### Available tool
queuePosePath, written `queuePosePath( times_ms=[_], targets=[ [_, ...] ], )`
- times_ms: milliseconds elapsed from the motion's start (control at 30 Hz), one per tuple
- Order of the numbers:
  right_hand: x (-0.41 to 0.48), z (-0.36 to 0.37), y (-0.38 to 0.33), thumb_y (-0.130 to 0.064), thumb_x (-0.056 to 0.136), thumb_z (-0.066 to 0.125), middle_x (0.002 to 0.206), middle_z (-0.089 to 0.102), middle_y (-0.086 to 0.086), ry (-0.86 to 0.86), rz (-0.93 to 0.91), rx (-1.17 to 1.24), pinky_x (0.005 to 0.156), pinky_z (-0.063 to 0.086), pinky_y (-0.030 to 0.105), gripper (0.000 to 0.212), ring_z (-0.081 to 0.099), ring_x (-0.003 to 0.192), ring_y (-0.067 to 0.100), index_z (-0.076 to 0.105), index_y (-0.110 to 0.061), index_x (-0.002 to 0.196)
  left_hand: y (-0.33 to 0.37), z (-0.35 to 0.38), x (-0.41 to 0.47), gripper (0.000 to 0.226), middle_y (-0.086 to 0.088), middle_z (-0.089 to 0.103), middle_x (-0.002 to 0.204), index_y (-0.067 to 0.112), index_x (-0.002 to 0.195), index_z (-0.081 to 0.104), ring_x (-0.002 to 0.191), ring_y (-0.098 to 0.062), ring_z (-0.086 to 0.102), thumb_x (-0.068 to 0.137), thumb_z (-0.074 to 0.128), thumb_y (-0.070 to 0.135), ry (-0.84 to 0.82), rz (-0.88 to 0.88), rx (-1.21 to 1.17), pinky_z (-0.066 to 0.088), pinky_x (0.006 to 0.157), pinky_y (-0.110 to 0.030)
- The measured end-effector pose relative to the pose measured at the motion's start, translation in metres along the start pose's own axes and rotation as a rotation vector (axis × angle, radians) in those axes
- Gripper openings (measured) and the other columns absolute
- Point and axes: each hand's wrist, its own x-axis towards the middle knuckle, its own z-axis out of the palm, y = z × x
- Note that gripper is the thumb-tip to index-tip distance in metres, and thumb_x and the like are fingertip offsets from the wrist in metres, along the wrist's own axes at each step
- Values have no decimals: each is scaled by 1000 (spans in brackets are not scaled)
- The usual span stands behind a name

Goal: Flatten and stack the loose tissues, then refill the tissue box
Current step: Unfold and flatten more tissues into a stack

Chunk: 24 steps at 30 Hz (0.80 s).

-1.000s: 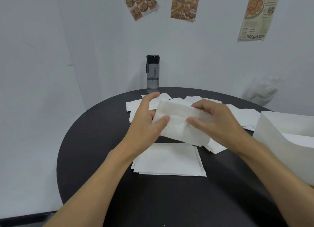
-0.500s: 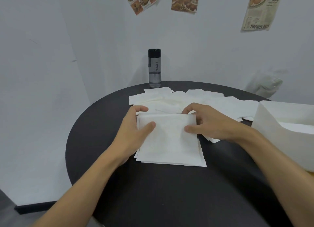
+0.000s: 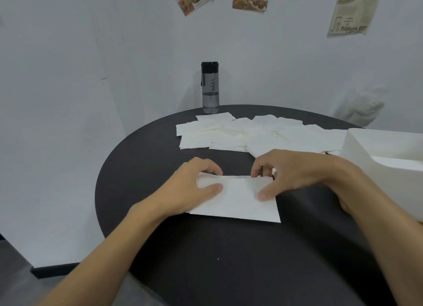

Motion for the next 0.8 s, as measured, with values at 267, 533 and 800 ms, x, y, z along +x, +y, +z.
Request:
queuePosePath(
  times_ms=[267,533,800],
  targets=[
    [13,14,0,-44,79,79,111,54,-9,77,-60,-8,88,48,26,48,54,95,7,59,-29,120,-12,-3,3,15,27,52,122,42,105,63,121,-2,42,93,61,51,13,19,185,21,111,-33],
    [33,17,-3,-41,87,72,90,62,-11,296,-94,94,62,40,11,22,55,70,0,68,-22,97,-13,-16,30,16,21,56,116,39,103,62,114,-5,49,92,59,50,51,4,273,31,108,-40],
    [139,-9,-15,-20,94,61,90,65,-3,581,-67,213,68,41,19,7,60,85,15,65,-16,89,-52,-15,91,44,2,50,144,27,141,50,135,-21,43,99,52,41,265,-173,318,30,114,-47]
  ],
)
